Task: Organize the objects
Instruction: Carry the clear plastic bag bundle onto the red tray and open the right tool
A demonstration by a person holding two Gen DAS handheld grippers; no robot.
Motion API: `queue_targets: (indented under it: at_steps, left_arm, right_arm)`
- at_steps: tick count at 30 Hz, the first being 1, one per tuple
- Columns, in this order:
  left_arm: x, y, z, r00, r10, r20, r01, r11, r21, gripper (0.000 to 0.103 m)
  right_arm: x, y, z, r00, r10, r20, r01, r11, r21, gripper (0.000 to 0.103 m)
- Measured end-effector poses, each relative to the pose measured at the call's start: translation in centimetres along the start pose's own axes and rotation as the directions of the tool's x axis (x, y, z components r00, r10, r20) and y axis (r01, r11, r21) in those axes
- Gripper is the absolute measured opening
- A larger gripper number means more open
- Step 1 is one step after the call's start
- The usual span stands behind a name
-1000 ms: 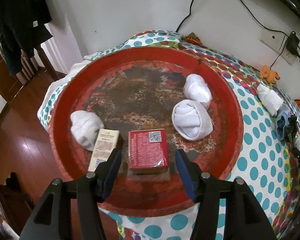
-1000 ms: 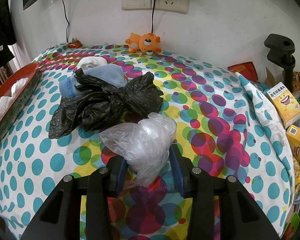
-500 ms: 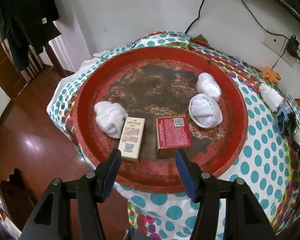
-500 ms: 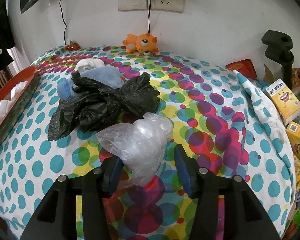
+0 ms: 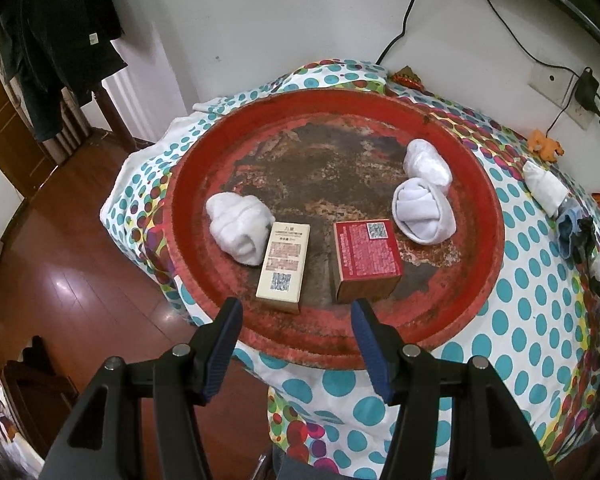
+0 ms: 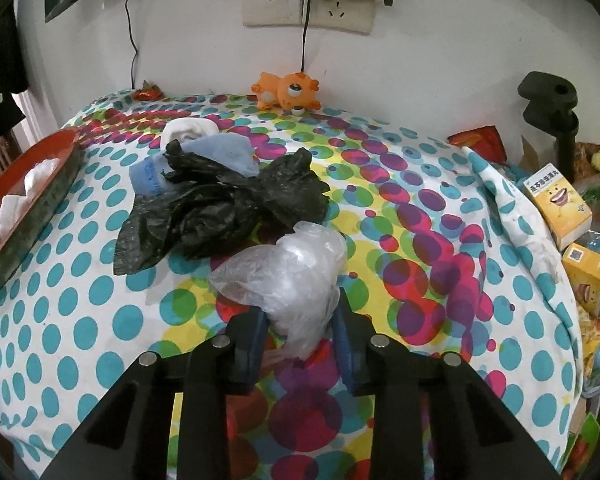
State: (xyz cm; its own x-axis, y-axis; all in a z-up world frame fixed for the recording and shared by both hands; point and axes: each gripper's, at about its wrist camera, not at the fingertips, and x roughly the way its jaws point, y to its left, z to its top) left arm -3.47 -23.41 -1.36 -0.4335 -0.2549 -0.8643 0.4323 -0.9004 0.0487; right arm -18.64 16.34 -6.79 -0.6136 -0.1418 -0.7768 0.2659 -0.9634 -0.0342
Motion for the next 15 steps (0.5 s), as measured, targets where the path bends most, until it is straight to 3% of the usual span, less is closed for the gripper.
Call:
queue_targets:
  at_steps: [5,15]
  left_arm:
    - [-0.2,0.7,-0.3,1.0,-0.009,0.0,0.009,1.0,-0.009,0.058]
    - [0.0,3.3,-1.0,1.0,-0.007,0.002,0.007,0.999,-0.043,0.058]
  right_arm:
    - [-1.1,1.3,0.0,1.0,-0.001,0.006,0.001,1.0,0.001,0.029]
    - [-3.8,9.2,0.3,0.988,0.15,0.035,-0.146,0.985,-0.094,0.029]
